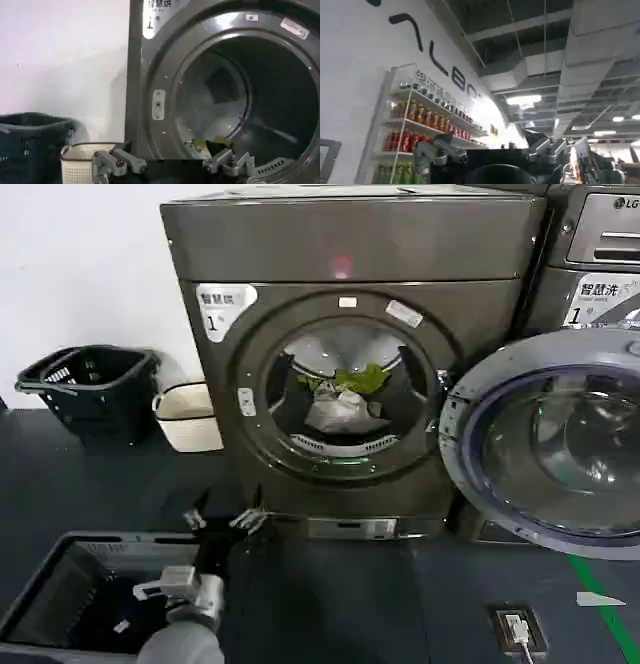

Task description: Grasp the clothes from the dryer.

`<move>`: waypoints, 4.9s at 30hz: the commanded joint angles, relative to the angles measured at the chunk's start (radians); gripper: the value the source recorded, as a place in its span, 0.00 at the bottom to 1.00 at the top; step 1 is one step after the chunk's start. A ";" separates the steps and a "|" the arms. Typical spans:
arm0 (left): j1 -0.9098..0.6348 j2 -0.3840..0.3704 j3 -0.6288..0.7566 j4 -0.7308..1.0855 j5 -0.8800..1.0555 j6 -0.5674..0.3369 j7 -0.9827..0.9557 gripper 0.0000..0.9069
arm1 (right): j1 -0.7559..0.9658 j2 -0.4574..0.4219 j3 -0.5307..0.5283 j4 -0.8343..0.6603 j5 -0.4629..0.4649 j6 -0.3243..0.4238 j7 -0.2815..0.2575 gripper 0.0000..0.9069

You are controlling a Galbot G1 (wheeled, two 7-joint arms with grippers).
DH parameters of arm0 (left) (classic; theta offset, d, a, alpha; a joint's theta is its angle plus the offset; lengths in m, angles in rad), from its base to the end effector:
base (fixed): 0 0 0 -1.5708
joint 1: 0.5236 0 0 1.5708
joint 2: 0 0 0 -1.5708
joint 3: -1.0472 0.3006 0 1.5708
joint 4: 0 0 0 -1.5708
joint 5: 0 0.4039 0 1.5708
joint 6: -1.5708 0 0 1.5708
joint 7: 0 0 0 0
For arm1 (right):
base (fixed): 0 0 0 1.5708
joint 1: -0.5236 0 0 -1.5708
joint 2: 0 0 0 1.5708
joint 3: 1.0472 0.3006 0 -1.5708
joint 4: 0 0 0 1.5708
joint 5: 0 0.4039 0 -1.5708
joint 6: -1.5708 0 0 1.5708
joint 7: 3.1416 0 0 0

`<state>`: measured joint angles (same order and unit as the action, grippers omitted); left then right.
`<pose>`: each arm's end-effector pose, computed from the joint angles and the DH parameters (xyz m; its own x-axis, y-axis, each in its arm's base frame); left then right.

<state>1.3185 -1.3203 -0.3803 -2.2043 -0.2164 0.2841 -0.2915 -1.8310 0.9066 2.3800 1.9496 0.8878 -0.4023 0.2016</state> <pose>0.2913 -0.0298 -0.1548 -0.9995 -0.0146 -0.0293 -0.0142 0.9998 -0.0152 -0.0023 -0.3767 0.1475 -0.3320 0.8040 -0.4934 0.9297 0.3674 -0.0269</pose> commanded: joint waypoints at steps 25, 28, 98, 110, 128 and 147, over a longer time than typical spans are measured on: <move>0.011 -0.010 0.022 -0.002 0.001 -0.001 0.012 1.00 | -0.001 0.012 -0.006 0.023 0.026 0.037 -0.017 1.00; 0.009 -0.009 0.022 -0.002 0.001 -0.001 0.012 1.00 | 0.003 0.012 -0.009 0.023 0.025 0.037 -0.017 1.00; -0.043 0.008 0.003 0.019 0.042 -0.021 0.030 1.00 | -0.002 0.015 -0.044 0.037 0.066 0.248 -0.038 1.00; -0.050 0.000 0.008 0.025 0.041 -0.020 0.030 1.00 | -0.004 0.015 -0.040 0.036 0.062 0.246 -0.038 1.00; -0.048 0.000 0.008 0.026 0.039 -0.022 0.035 1.00 | -0.008 0.018 -0.040 0.044 0.062 0.246 -0.036 1.00; -0.071 -0.016 0.029 0.049 0.053 -0.030 0.039 1.00 | -0.008 0.020 -0.029 0.032 0.061 0.276 -0.040 1.00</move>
<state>1.2520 -1.3332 -0.3567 -2.1605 -0.1662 0.2550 -0.2534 -1.8407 0.9255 2.3513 1.9844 0.9499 -0.1398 0.1637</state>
